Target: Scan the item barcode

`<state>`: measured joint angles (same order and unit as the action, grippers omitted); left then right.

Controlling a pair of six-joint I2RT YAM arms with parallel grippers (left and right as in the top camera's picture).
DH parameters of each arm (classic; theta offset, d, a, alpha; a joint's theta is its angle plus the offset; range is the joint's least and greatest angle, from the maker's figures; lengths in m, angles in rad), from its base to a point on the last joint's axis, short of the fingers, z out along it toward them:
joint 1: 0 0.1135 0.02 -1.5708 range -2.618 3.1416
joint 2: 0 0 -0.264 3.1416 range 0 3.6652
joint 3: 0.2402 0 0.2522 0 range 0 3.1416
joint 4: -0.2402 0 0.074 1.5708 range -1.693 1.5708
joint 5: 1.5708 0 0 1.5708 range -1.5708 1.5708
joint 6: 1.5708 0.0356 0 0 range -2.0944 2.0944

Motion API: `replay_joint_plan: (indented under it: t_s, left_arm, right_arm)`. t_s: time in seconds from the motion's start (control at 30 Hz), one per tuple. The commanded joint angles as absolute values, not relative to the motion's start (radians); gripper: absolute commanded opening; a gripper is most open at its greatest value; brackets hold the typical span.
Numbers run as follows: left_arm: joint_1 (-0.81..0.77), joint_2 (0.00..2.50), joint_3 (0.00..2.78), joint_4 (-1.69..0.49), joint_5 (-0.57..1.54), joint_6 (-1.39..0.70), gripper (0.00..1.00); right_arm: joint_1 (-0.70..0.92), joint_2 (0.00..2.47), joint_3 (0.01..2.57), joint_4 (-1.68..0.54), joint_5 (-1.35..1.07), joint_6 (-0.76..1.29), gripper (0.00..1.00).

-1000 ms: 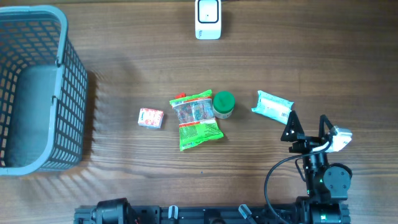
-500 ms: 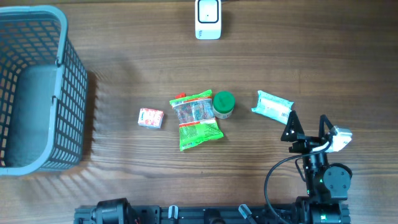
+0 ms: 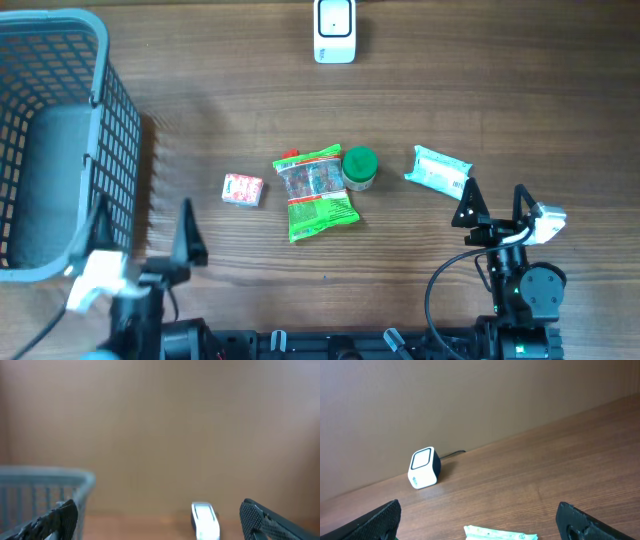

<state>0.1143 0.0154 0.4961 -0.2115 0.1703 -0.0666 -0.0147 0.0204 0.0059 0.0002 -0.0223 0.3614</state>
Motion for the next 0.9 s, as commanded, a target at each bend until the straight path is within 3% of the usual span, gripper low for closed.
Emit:
replay_joint_plan:
  t_s: [0.0, 0.4, 0.6, 0.7, 0.77, 0.87]
  left_arm:
    - [0.113, 0.008, 0.308, -0.175, 0.221, -0.087, 1.00]
    - [0.113, 0.008, 0.120, -0.305, 0.208, -0.087, 1.00]
    - [0.113, 0.008, 0.119, -0.349, 0.209, -0.087, 1.00]
    - [0.113, 0.008, 0.119, -0.390, 0.209, -0.087, 1.00]
    - [0.113, 0.008, 0.120, -0.401, 0.209, -0.087, 1.00]
    - [0.113, 0.008, 0.120, -0.401, 0.209, -0.087, 1.00]
  right_arm:
    - [-0.012, 0.014, 0.005, 0.004, -0.027, 0.347, 1.00]
    - [-0.012, 0.014, 0.005, 0.004, -0.028, 0.362, 1.00]
    - [-0.011, 0.041, 0.005, 0.007, -0.144, 0.817, 1.00]
    - [-0.012, 0.064, 0.005, 0.017, -0.242, 0.834, 1.00]
    - [-0.012, 0.072, 0.007, 0.058, -0.427, 0.694, 1.00]
    - [-0.012, 0.121, 0.130, -0.013, -0.515, 0.586, 1.00]
